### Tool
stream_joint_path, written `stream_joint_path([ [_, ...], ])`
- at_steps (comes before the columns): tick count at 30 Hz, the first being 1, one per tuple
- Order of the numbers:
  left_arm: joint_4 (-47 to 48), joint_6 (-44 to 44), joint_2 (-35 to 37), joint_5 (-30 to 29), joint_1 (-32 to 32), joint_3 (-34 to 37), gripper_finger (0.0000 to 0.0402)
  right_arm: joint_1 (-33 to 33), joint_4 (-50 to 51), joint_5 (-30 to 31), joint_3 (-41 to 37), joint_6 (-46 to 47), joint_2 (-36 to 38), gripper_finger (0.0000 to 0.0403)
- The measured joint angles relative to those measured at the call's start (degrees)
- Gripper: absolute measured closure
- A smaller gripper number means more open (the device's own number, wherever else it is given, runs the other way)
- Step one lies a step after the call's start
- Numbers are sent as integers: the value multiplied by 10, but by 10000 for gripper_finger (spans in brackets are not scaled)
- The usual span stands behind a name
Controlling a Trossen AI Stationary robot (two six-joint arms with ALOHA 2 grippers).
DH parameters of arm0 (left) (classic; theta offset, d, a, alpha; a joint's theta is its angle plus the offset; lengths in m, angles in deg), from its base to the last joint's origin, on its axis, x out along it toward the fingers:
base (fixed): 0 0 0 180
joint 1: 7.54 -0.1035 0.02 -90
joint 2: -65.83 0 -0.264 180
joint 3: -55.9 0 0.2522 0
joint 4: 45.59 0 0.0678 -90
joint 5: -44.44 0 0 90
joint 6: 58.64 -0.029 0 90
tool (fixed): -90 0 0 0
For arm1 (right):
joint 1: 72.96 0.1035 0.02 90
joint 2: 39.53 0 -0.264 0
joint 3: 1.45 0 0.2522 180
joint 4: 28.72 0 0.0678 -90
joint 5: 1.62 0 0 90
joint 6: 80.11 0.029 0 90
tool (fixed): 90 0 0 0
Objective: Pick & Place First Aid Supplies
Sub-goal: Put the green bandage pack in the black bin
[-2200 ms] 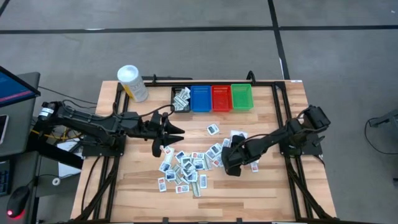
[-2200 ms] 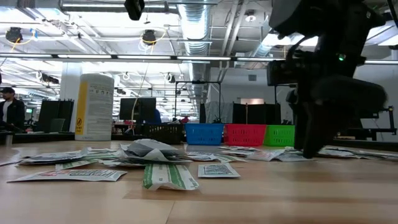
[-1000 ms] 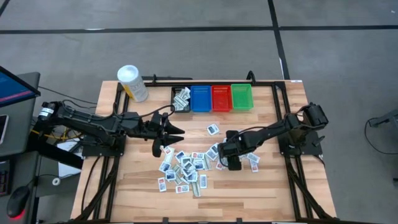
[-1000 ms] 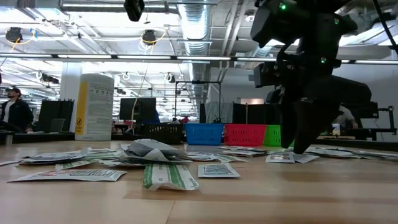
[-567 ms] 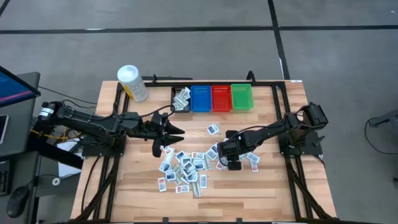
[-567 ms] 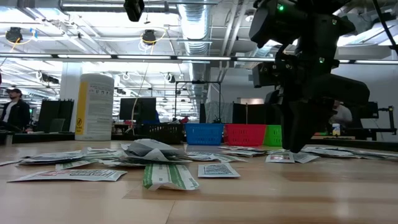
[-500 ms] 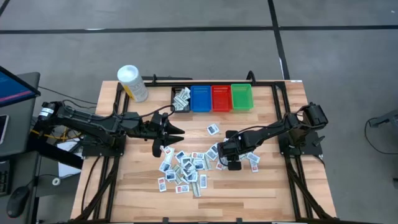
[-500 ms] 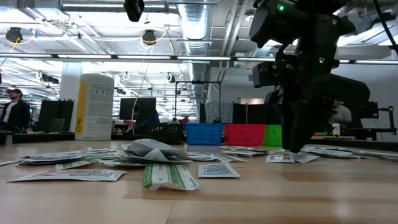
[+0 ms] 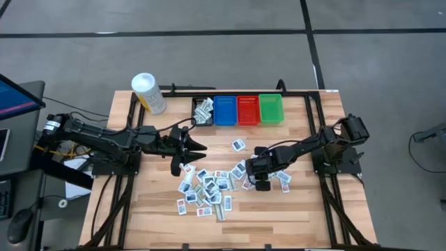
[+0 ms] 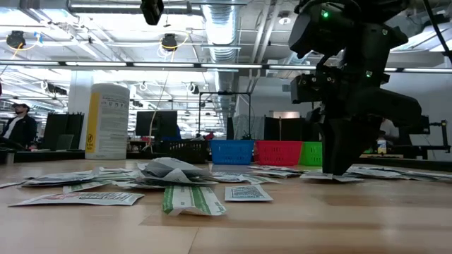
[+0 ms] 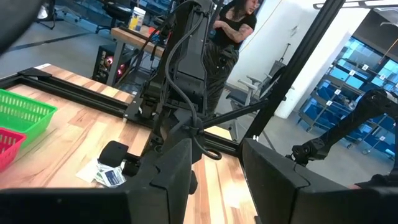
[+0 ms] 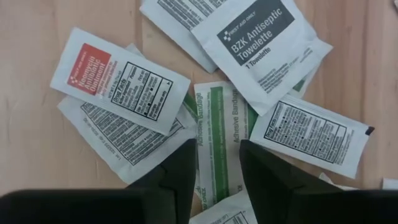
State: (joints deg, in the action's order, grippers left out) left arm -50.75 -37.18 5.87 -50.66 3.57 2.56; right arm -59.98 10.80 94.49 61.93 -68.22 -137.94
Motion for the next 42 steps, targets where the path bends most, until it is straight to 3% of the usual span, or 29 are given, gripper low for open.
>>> stream_joint_path([
  [5,0,0,0,0,0,0,256,0,-3,3,-3,24,-1,308],
  [16,1,0,0,0,0,0,256,0,-25,2,-1,48,0,398],
  [29,1,0,0,0,0,0,256,1,54,-17,93,44,-3,399],
  [42,1,-33,0,27,1,0,256,1,20,-38,245,7,3,401],
])
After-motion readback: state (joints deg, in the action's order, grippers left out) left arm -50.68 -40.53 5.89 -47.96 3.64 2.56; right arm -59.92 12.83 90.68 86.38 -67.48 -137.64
